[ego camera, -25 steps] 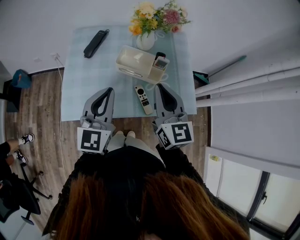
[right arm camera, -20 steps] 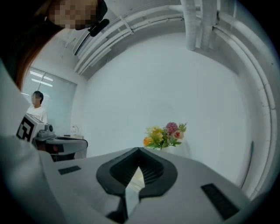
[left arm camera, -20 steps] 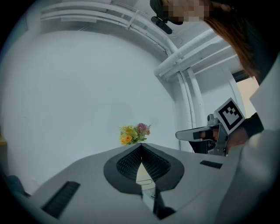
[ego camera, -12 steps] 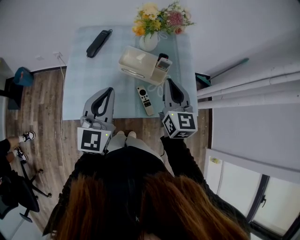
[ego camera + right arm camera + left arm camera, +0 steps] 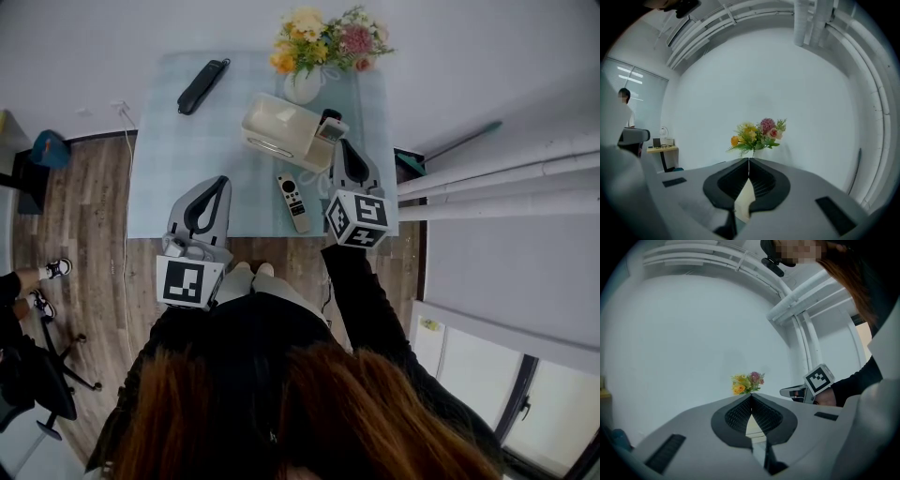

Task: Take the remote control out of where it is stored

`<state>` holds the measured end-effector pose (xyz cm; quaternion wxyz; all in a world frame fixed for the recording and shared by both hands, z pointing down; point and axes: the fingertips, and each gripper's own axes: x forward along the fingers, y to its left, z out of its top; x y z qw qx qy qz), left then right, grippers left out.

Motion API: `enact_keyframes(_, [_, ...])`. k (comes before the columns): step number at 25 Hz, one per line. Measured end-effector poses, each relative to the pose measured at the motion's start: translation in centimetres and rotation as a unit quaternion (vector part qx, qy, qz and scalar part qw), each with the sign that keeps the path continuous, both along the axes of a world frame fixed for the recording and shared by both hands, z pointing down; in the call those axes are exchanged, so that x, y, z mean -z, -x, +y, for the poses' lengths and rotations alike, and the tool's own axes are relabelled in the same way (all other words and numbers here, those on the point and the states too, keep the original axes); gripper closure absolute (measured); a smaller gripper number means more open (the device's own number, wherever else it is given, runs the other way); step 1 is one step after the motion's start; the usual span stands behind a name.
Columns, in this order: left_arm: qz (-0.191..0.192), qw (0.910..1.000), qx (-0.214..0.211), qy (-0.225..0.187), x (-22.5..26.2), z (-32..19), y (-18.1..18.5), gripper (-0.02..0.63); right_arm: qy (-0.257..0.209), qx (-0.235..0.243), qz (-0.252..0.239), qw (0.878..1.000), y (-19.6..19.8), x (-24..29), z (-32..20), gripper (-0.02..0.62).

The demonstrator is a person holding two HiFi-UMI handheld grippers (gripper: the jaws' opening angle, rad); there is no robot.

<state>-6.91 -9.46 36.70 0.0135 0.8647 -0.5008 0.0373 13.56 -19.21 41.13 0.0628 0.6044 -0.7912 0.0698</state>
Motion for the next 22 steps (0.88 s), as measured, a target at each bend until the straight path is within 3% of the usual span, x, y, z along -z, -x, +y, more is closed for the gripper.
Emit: enact_keyframes(22, [-0.006,0.9999,0.009,0.008,-0.6,0.4,0.7,0.601,0.073,-0.099,0.013,0.992,-2.4,-8.1,-5.3,0.578])
